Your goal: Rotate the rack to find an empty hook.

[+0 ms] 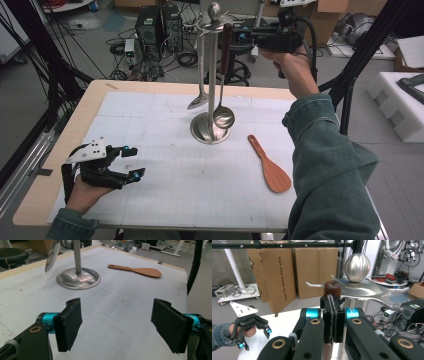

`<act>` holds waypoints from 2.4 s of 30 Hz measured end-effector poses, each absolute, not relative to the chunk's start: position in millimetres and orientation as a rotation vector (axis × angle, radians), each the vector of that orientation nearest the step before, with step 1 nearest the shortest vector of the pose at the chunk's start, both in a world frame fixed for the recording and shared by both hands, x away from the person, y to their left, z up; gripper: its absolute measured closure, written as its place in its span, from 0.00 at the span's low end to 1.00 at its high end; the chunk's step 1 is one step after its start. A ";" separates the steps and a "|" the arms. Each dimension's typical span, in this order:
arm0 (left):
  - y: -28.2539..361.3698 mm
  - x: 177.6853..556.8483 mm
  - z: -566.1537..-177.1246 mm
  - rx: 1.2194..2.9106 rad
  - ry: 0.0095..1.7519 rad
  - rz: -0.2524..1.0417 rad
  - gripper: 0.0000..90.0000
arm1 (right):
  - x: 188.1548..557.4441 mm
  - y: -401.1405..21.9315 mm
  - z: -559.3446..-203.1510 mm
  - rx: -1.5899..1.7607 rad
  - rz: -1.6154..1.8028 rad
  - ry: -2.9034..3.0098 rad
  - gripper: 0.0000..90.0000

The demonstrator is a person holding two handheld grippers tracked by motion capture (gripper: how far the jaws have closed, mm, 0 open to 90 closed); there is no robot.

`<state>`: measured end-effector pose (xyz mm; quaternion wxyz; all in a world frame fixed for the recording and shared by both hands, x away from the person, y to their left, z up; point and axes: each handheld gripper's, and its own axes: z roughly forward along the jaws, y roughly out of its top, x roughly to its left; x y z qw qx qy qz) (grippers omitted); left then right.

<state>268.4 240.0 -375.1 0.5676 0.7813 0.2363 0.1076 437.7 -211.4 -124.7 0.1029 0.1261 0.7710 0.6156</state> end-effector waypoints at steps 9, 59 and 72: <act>239.3 268.4 -375.1 1.838 0.551 0.255 0.28 | 434.2 -202.1 -124.4 0.351 1.820 2.284 1.00; 239.1 268.4 -374.7 1.837 0.550 0.260 0.28 | 426.6 -191.4 -128.5 0.321 1.808 2.307 1.00; 239.5 269.5 -375.0 1.840 0.552 0.262 0.28 | 433.5 -219.5 -131.8 0.356 1.810 2.291 1.00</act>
